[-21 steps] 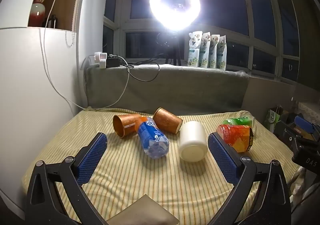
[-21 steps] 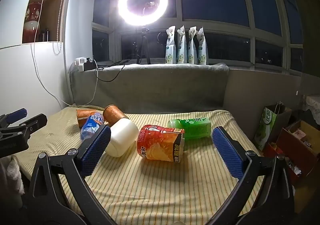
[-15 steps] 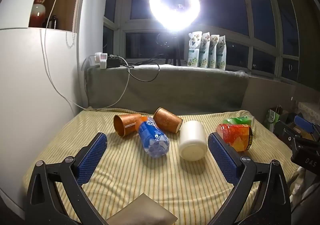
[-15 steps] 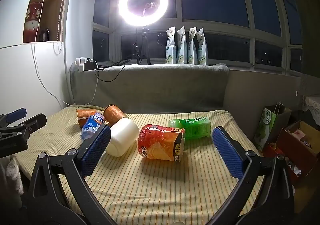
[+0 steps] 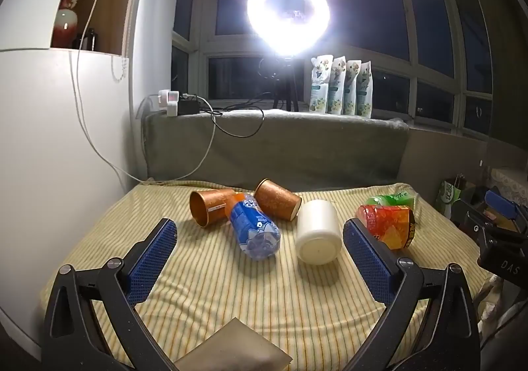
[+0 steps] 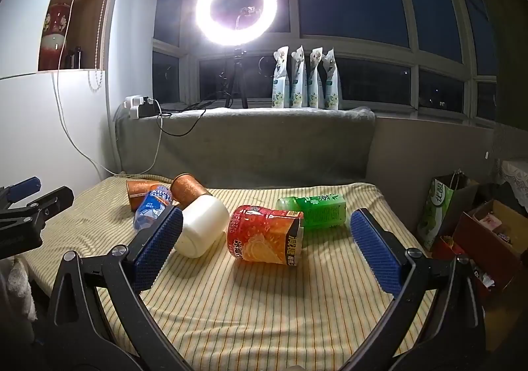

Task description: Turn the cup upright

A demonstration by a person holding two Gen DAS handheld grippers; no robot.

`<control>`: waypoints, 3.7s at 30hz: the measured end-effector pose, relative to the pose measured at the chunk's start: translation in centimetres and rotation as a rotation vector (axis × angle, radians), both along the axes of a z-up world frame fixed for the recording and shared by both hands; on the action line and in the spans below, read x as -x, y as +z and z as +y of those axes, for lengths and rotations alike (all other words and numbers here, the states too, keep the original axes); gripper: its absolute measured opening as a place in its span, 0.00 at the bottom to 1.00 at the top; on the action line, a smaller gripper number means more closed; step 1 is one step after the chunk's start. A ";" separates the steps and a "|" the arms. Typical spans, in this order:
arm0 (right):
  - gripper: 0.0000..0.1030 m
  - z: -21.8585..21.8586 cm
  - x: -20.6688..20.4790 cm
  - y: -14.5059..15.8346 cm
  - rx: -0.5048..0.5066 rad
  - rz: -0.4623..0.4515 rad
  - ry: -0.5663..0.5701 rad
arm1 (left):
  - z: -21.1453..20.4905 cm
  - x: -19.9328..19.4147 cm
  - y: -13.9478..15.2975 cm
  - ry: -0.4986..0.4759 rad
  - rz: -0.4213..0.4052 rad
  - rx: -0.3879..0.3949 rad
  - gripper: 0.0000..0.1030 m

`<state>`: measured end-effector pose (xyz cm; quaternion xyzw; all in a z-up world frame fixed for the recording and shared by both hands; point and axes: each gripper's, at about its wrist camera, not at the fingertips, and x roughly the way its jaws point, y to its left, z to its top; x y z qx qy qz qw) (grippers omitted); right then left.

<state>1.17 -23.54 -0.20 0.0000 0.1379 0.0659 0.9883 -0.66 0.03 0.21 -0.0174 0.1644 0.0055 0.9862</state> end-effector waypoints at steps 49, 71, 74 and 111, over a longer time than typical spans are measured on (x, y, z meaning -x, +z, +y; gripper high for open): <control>1.00 0.4 0.4 -0.3 0.005 0.006 0.001 | 0.2 0.2 -0.6 0.003 0.008 0.003 0.98; 1.00 1.4 -0.4 -1.7 0.010 0.042 0.023 | 0.7 -1.0 -1.4 0.002 0.042 0.002 0.98; 1.00 1.6 -1.4 -1.7 0.019 0.057 0.034 | 1.1 -1.2 -1.7 0.006 0.056 0.003 0.98; 0.87 18.2 -20.1 -2.9 -0.020 0.643 0.541 | 9.5 -3.0 -6.2 0.117 0.228 0.104 0.98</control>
